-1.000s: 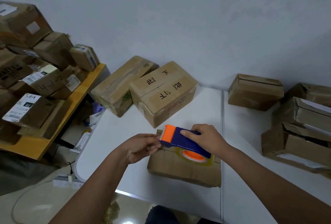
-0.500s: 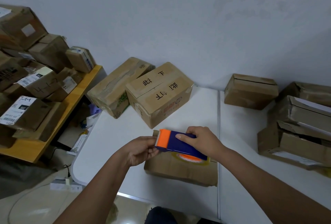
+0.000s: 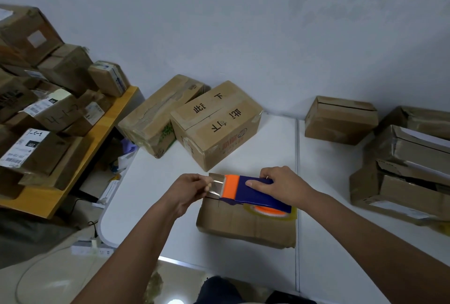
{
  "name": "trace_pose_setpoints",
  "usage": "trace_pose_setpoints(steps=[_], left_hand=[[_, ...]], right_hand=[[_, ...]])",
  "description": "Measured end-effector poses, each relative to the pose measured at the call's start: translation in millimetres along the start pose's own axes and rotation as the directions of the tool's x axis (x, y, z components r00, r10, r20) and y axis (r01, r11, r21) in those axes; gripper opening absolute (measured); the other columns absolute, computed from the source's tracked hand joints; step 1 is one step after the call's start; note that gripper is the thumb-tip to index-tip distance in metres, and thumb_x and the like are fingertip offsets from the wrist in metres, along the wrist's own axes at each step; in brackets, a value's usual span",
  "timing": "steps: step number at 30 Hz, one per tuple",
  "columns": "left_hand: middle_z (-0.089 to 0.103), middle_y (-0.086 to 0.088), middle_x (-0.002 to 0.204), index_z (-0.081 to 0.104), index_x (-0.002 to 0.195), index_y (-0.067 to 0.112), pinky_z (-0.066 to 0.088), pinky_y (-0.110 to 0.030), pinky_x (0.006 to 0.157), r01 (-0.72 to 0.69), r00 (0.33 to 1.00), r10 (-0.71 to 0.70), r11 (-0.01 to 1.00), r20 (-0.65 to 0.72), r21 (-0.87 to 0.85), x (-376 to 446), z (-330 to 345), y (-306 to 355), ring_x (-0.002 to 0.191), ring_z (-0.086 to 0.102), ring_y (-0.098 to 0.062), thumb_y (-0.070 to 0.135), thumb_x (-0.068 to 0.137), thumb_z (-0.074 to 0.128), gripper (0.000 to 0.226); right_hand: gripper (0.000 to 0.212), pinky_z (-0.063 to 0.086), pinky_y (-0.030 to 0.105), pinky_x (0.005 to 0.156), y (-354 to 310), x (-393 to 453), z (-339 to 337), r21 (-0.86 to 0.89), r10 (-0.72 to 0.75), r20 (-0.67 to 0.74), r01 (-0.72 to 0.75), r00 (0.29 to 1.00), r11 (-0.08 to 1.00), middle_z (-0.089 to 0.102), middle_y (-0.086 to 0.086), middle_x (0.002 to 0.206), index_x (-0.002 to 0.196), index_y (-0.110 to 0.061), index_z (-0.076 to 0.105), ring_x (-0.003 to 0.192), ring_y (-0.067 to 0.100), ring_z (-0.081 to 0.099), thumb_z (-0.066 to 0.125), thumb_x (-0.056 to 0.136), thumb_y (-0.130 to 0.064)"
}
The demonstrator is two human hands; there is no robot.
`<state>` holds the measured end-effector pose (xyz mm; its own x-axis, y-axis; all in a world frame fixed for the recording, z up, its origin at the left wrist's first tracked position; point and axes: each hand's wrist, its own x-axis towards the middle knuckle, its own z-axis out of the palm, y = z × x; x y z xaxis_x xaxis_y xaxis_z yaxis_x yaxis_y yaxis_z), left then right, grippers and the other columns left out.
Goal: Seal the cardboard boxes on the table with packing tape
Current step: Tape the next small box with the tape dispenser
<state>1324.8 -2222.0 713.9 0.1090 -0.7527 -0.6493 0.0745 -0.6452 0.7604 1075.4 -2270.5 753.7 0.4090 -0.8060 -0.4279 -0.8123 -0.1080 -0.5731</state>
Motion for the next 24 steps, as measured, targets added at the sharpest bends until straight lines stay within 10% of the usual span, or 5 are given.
trace_pose_setpoints(steps=[14,24], left_hand=[[0.071,-0.007,0.099,0.056,0.098,0.010,0.042,-0.028,0.069,-0.074,0.997,0.073,0.992,0.021,0.105,-6,-1,-3,0.073,0.053,-0.017,0.020,0.105,0.043,0.018],[0.073,0.013,0.085,0.056,0.095,0.016,0.045,-0.021,0.059,-0.194,0.892,0.350,0.868,-0.286,0.456,-5,-2,-38,0.063,0.063,-0.011,0.027,0.104,0.048,0.016]], right_hand=[[0.046,0.054,0.022,0.073,11,-5,9,-0.059,0.015,-0.043,-0.018,0.999,0.998,0.068,-0.008,0.104,0.109,-0.024,0.058,0.084,0.009,0.063,0.055,0.086,-0.064],[0.054,0.049,0.023,0.070,-11,2,18,-0.242,-0.001,-0.014,-0.002,1.000,0.970,0.067,-0.002,0.108,0.111,-0.020,0.057,0.080,0.009,0.058,0.050,0.087,-0.068]])
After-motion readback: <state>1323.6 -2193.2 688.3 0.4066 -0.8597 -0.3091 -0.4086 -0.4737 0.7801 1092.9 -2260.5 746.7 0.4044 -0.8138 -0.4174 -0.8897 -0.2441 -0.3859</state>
